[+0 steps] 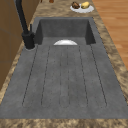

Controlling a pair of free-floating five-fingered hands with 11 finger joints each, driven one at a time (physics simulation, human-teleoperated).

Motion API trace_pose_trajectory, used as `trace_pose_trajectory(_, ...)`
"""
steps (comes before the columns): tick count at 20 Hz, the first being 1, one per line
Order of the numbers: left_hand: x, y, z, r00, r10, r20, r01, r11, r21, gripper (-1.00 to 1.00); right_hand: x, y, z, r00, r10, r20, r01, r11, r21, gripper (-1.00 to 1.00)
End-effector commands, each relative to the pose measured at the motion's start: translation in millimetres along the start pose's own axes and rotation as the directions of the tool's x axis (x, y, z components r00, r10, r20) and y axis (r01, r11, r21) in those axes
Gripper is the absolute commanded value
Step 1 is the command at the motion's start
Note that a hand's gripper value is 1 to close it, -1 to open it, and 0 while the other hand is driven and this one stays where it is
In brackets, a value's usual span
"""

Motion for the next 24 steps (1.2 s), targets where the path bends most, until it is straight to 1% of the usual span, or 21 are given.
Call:
trace_pose_trajectory(1, 0, 0, 0, 1.0, 0.0, 0.0, 0.0, 1.0, 0.0, 0.0, 25, 18, 2, 1.0, -0.009, -0.024, 0.009, 1.0, -0.01, -1.0)
trace_pose_trajectory(5, 0, 0, 0, 1.0, 0.0, 0.0, 0.0, 1.0, 0.0, 0.0, 48, 30, -3, 0.998, -0.024, -0.052, 0.022, 0.999, -0.044, -1.0)
trace_pose_trajectory(7, 0, 0, 0, 1.0, 0.0, 0.0, 0.0, 1.0, 0.0, 0.0, 59, 46, -11, 0.997, -0.037, -0.075, 0.033, 0.998, -0.06, -1.0)
trace_pose_trajectory(11, 0, 0, 0, 1.0, 0.0, 0.0, 0.0, 1.0, 0.0, 0.0, 82, 73, -21, 0.99, -0.058, -0.126, 0.045, 0.994, -0.104, -1.0)
trace_pose_trajectory(14, 0, 0, 0, 1.0, 0.0, 0.0, 0.0, 1.0, 0.0, 0.0, 99, 95, -31, 0.983, -0.071, -0.168, 0.05, 0.99, -0.13, -1.0)
trace_pose_trajectory(17, 0, 0, 0, 1.0, 0.0, 0.0, 0.0, 1.0, 0.0, 0.0, 114, 116, -41, 0.973, -0.09, -0.213, 0.056, 0.986, -0.157, -1.0)
trace_pose_trajectory(19, 0, 0, 0, 1.0, 0.0, 0.0, 0.0, 1.0, 0.0, 0.0, 124, 130, -49, 0.965, -0.116, -0.236, 0.071, 0.979, -0.188, -1.0)
trace_pose_trajectory(22, 0, 0, 0, 1.0, 0.0, 0.0, 0.0, 1.0, 0.0, 0.0, 139, 150, -64, 0.947, -0.141, -0.289, 0.081, 0.974, -0.211, -1.0)
trace_pose_trajectory(24, 0, 0, 0, 1.0, 0.0, 0.0, 0.0, 1.0, 0.0, 0.0, 148, 163, -75, 0.933, -0.161, -0.322, 0.091, 0.971, -0.221, -1.0)
